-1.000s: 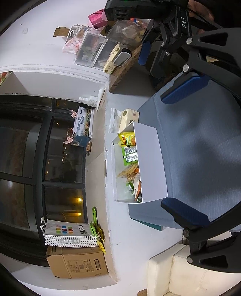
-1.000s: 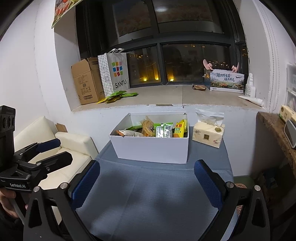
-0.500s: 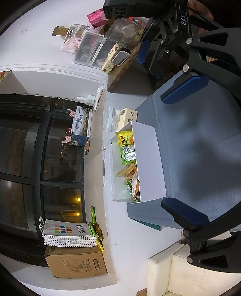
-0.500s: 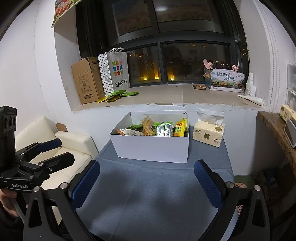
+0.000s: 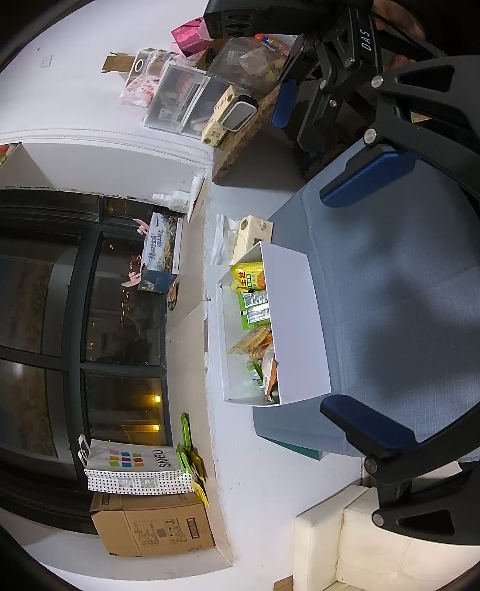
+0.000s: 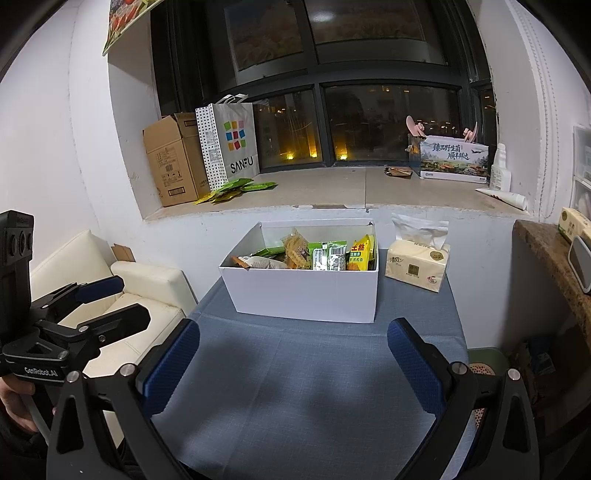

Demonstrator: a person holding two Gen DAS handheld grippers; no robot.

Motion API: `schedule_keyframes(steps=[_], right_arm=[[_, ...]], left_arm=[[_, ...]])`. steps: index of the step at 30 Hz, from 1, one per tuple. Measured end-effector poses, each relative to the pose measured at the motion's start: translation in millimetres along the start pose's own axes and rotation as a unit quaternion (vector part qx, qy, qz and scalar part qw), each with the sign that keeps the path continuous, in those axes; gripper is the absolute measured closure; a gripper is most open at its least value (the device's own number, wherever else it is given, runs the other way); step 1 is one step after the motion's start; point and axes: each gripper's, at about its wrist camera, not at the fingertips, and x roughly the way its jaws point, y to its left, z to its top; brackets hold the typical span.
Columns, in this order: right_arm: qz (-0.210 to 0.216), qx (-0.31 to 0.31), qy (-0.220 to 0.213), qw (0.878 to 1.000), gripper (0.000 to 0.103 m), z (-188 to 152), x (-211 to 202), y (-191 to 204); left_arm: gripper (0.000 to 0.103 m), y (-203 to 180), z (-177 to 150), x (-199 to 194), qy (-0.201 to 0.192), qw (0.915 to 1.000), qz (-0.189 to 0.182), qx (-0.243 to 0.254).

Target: Organize snacks

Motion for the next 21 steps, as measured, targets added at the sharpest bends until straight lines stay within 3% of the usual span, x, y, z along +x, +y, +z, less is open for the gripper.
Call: schedule_keyframes(steps=[21], right_arm=[[-0.002, 0.001, 0.001, 1.0, 0.0, 0.0, -2.0, 1.6]], left_arm=[[0.0, 1.5, -0.5, 1.1, 0.002, 1.0, -0.002, 0.001]])
